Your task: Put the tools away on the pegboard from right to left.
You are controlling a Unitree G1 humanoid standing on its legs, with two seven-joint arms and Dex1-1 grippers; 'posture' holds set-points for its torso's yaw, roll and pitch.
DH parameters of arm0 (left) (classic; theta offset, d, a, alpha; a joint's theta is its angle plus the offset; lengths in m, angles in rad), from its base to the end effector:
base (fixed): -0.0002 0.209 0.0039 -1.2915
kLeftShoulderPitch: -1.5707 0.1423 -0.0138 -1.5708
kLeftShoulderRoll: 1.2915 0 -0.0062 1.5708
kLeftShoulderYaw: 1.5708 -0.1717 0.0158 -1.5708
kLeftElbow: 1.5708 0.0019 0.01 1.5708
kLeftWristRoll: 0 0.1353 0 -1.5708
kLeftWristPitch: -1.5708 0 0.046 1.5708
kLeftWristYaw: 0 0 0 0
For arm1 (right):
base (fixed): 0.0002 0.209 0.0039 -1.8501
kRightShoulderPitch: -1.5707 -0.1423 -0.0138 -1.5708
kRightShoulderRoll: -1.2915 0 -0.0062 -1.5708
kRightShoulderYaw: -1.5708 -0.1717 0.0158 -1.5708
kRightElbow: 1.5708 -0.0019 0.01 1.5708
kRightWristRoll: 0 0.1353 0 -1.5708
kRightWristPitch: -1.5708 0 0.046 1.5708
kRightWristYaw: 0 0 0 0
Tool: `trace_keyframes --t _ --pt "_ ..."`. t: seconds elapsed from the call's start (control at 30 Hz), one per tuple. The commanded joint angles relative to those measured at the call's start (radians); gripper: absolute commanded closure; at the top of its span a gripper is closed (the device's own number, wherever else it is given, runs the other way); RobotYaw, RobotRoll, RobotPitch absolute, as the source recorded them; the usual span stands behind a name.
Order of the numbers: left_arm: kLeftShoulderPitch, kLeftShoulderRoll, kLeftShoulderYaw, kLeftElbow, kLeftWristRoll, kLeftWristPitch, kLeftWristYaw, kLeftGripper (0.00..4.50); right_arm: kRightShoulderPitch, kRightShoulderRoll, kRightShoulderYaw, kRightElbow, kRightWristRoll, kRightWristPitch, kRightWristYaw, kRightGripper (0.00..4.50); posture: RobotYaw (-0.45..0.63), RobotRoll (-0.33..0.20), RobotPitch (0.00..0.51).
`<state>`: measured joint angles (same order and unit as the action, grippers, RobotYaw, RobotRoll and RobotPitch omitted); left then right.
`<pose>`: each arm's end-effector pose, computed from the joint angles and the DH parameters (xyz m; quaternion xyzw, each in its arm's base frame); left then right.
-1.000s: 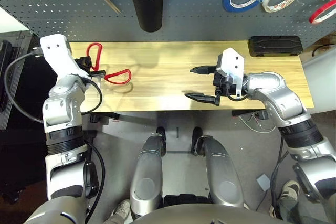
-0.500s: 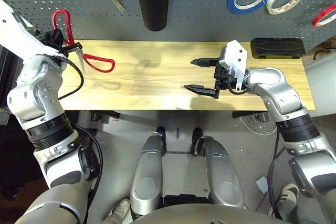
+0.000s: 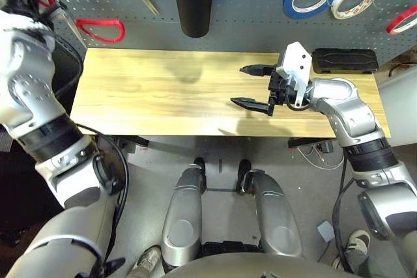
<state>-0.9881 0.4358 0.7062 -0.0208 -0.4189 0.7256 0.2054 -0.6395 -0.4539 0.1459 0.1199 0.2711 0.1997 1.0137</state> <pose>0.2517 0.2766 0.3036 -0.2208 -0.2220 0.1886 0.9308 0.2919 -0.1697 0.1870 -0.1706 -0.0576 0.5542 0.8127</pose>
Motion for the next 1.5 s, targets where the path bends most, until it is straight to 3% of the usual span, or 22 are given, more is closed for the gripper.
trace_keyframes --t 0.03,0.63,1.2,1.5 --pt "-0.015 0.003 0.020 0.009 -0.036 -0.012 0.030 4.47 0.010 -0.009 -0.006 0.007 -0.003 -0.011 0.012 0.00 0.06 0.000 0.298" --pt "-0.084 0.013 -0.015 0.123 -0.090 -0.108 0.050 4.47 -0.075 0.076 -0.128 -0.109 0.166 0.047 -0.068 0.00 0.03 0.000 0.301" --pt "-0.065 0.047 0.039 0.100 -0.191 -0.093 0.082 4.47 -0.048 0.097 -0.116 -0.130 0.193 0.088 -0.080 0.00 0.05 0.000 0.310" --pt "-0.066 0.018 0.040 0.080 -0.275 -0.105 0.108 4.47 -0.062 0.126 -0.141 -0.133 0.257 0.147 -0.098 0.00 0.05 0.000 0.315"
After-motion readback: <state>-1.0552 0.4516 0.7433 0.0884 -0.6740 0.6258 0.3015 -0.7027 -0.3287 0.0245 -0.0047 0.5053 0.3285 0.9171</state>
